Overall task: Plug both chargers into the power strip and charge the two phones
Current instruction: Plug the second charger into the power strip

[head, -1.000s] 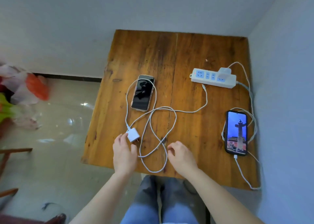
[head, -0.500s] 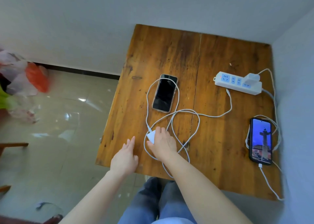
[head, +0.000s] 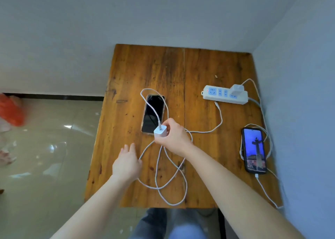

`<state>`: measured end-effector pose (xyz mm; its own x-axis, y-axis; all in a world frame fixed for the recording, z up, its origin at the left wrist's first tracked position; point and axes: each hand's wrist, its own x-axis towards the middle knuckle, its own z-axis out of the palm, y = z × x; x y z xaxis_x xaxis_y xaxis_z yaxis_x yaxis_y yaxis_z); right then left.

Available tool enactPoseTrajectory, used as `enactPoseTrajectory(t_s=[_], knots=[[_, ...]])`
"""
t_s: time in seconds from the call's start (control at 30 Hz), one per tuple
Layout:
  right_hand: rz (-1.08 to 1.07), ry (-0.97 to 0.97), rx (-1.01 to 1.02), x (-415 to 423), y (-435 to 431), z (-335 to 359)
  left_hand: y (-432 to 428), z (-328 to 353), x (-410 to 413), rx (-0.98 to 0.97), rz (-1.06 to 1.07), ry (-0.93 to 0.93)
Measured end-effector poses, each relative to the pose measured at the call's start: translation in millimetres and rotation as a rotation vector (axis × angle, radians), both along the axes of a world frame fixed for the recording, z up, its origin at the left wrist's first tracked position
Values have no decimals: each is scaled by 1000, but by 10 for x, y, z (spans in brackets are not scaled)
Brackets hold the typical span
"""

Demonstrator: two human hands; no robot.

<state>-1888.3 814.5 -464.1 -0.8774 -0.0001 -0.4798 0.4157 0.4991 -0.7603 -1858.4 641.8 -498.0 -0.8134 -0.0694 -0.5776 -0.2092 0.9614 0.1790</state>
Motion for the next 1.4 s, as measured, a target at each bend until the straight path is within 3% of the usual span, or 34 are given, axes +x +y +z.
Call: enactPoseTrajectory(t_s=[0.23,0.37,0.47,0.6,0.73,0.8,0.9,1.1,1.4], knots=[[155,61,69,-447,1294,630,1218,346,-820,387,-74,454],[155,68,95,-680,1936,723,1849,477,-1302,418,-227,600],[163,68,150,-931,2285,615,2181,467,-1618,437,-383,562],[5,56,243,-1255,2528,287,2414,432,-1846,542,-170,383],[-198,-12,191,-1509,2540,-3,2441,281,-1854,512,-189,494],[-197,-18,213,-1597,2527,-90,2397,158,-1818,492,-291,551],[-173,-38,249,-1722,2515,-163,2333,-44,-1771,344,-427,455],[-180,-153,237,-1857,2528,-196,2373,-212,-1761,320,-444,329],[-126,-165,306,-1887,2453,-190,2445,-260,-1789,164,-541,167]])
